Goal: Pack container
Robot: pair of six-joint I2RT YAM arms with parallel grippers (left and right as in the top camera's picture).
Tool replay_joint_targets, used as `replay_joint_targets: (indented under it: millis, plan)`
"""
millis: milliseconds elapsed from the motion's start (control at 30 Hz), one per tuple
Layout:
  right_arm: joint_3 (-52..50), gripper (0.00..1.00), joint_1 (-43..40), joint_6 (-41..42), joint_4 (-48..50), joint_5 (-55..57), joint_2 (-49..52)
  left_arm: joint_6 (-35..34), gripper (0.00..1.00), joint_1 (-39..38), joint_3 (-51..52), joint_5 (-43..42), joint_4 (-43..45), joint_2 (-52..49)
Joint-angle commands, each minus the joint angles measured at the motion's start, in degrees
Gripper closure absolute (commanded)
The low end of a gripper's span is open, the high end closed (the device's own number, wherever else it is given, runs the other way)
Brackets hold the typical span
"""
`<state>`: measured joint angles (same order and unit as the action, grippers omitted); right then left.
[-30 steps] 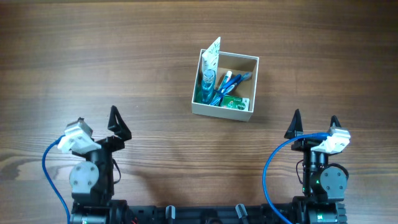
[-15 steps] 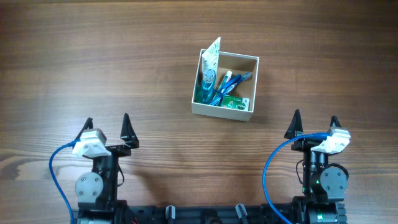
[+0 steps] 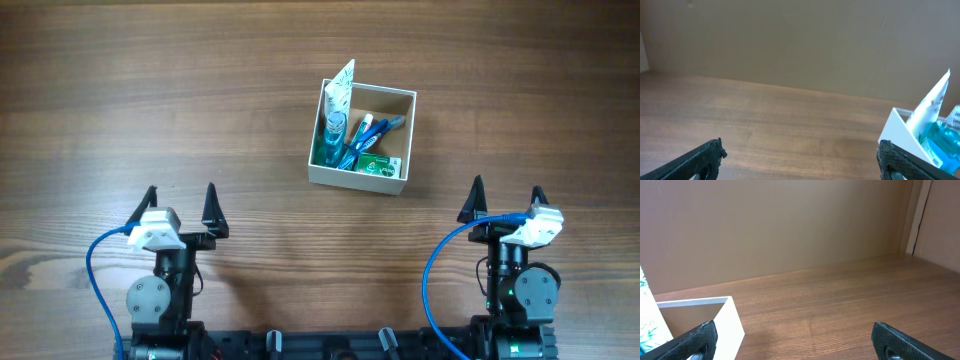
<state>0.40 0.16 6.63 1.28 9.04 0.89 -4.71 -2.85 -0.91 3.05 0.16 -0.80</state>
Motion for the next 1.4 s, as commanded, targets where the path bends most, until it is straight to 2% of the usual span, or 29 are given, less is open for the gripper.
replay_joint_targets:
  millis: [0,1367]
  plan:
    - [-0.1,0.0,-0.1,1.0,0.1,-0.3,-0.7,1.7,0.0,0.2,0.6,-1.4,-2.6,0.7]
    - [-0.1,0.0,-0.1,1.0,0.1,-0.3,-0.7,1.3,0.0,0.2,0.6,-1.6,-4.2,0.6]
